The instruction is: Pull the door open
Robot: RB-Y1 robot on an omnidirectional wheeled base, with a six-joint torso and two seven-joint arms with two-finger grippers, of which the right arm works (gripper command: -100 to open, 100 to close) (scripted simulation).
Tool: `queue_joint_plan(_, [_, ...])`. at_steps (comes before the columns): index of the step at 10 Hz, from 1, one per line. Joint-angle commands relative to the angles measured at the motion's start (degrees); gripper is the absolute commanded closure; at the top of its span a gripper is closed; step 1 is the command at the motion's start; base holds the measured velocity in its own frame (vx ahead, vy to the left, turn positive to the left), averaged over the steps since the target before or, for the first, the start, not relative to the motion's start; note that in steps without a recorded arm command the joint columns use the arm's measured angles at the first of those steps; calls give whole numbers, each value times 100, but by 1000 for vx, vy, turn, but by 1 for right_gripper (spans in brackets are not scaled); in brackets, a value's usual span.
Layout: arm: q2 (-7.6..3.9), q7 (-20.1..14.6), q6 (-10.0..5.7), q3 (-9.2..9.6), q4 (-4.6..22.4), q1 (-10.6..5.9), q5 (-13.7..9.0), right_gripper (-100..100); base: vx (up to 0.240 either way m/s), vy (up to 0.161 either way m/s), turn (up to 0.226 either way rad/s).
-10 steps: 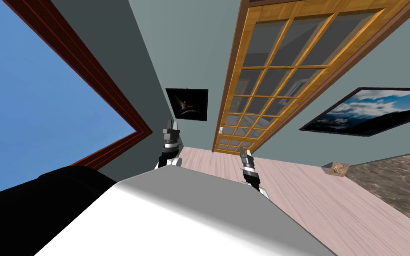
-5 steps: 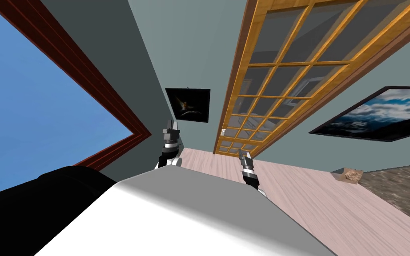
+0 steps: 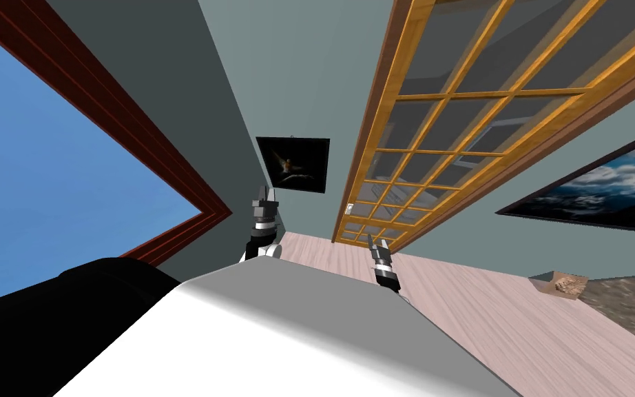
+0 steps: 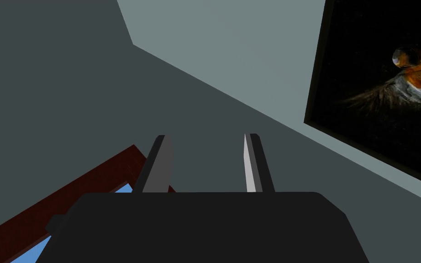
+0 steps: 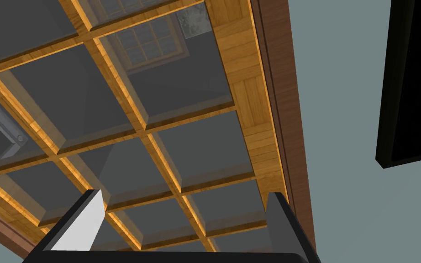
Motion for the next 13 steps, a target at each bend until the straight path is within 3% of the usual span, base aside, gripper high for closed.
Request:
queue_joint_plan(1, [11, 177, -60, -40, 166, -15, 65, -100, 114, 42, 27])
queue_joint_plan(13, [91, 1320, -407, -343, 1428, -266, 500, -100, 111, 29, 28])
